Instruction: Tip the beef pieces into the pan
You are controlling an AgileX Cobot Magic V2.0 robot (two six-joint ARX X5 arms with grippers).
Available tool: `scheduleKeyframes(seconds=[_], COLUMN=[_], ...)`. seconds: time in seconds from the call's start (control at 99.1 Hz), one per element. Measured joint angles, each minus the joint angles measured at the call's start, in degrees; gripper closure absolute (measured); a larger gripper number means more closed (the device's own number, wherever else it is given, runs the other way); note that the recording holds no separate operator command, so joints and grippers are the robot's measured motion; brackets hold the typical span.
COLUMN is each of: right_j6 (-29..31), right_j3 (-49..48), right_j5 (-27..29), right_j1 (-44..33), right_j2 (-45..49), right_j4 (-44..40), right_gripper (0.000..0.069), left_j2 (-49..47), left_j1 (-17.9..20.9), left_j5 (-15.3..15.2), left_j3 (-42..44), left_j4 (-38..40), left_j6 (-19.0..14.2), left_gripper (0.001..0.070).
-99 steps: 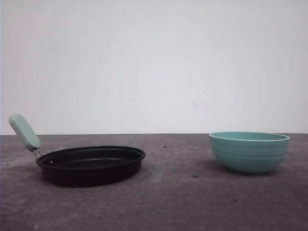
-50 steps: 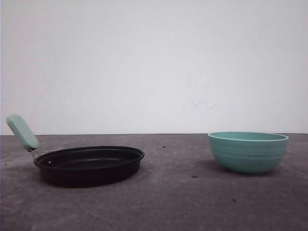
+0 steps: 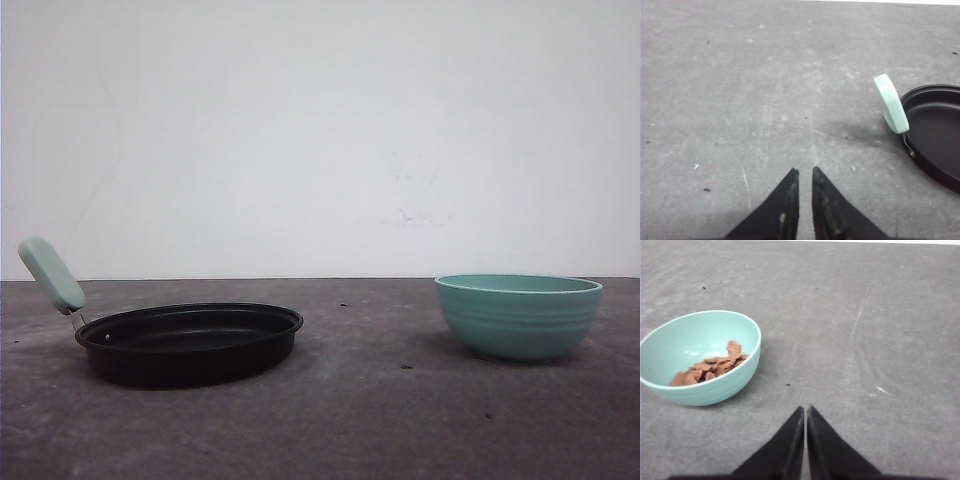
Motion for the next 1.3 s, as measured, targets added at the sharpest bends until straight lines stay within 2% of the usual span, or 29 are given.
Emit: scheduleKeyframes(seconds=[0.343, 0.636, 0.969, 1.029, 1.11, 1.191, 1.302], right_j6=[0.09, 2.19, 2.21, 2.25, 2.43, 2.51, 2.62], right_j3=[0.00, 0.00, 0.00, 0.00, 0.00, 0.00, 0.00], right_j5=[-0.35, -6.88, -7.04, -6.12, -5.84, -5.77, -2.78], right_j1=[0.00, 0.00, 0.00, 0.00, 0.00, 0.00, 0.00], right_j2=[0.00, 0.00, 0.00, 0.00, 0.00, 0.00, 0.00], right_j4=[1.53, 6.86, 9.46, 10.91, 13.75, 14.86, 13.97], right_gripper=[0.0684, 0.0684, 0.0684, 0.0684, 0.0684, 0.0684, 0.0684], left_j2=[0.00, 0.00, 0.00, 0.00, 0.00, 0.00, 0.00], left_j1=[0.02, 0.00, 0.00, 0.02, 0.02, 0.02, 0.02], left_j5=[0.00, 0.00, 0.09, 0.72, 2.84, 2.95, 2.80], left_j3=[0.00, -0.02, 0.00, -0.02, -0.04, -0.07, -0.07], left_j4=[0.00, 0.00, 0.04, 0.09, 0.31, 0.37, 0.35], left_j6=[0.00, 0.00, -0.35, -2.54, -9.07, -16.20, -20.92], left_gripper=[0.0689, 0.0689, 0.0689, 0.0689, 0.0689, 0.0689, 0.0689])
